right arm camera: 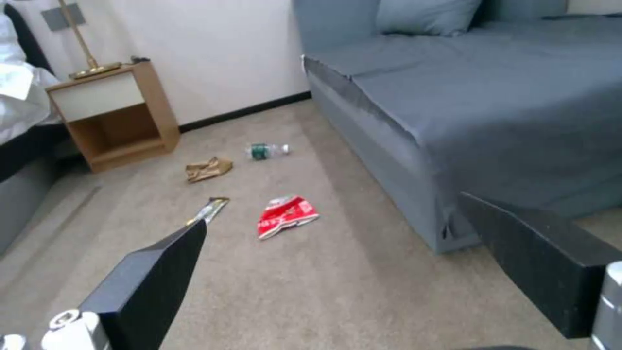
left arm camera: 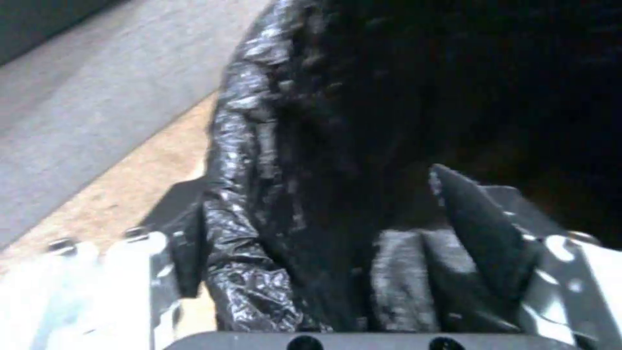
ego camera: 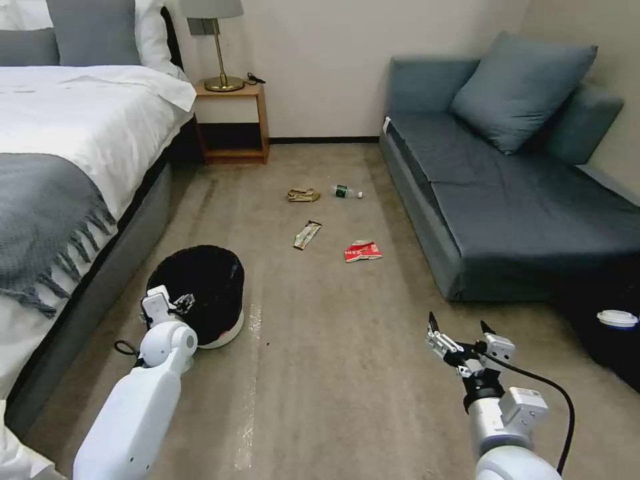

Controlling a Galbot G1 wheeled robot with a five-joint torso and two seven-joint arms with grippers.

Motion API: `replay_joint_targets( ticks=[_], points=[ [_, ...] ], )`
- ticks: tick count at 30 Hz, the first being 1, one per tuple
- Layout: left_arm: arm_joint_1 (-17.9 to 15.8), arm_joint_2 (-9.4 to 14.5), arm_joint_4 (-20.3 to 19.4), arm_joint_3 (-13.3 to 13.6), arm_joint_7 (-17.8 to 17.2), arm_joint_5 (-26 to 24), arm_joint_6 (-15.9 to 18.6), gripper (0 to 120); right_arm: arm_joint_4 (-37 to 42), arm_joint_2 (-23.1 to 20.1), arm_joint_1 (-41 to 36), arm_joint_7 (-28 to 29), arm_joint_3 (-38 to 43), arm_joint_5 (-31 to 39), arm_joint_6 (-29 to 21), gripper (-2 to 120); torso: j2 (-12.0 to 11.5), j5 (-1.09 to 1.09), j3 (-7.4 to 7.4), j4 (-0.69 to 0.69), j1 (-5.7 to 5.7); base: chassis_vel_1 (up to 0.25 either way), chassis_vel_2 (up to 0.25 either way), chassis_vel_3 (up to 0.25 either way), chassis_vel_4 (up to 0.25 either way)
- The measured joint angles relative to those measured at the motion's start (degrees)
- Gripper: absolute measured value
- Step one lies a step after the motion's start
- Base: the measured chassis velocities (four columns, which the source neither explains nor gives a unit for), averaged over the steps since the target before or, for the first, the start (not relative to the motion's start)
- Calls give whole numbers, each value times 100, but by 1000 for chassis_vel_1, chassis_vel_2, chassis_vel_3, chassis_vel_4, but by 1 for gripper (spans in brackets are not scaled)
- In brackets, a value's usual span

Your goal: Pick up the trash bin, then pick up the garbage on the floor and place it into the trash bin.

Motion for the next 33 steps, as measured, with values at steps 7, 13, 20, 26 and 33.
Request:
replay_joint_targets(
  ticks=[7, 13, 20, 26, 33],
  points=[
    [167, -1, -11, -40, 197, 147, 37, 46, 37, 20, 26, 12, -21, 94, -72, 100, 0, 0, 0, 0, 0, 0, 0, 0, 0],
    [337, -15, 28, -146, 518, 331, -218, 29, 28, 32, 28, 94, -61, 147, -90, 100, 0, -1, 0, -1, 0, 0, 0, 0, 0],
    [428, 3, 24, -200, 678, 549, -454, 14, 5, 31, 58, 140, -82, 253, -124, 100, 0, -5, 1, -3, 0, 0, 0, 0, 0],
    [570, 12, -108, -261, 728, 803, -687, 11, -5, 17, 111, 148, -89, 448, -131, 100, 0, -6, 1, -4, 0, 0, 0, 0, 0],
    [982, 37, -646, -457, 716, 1420, -892, 8, -9, -1, 117, 138, -153, 546, -108, 100, 0, -5, 2, 0, 0, 0, 0, 0, 0]
  ],
)
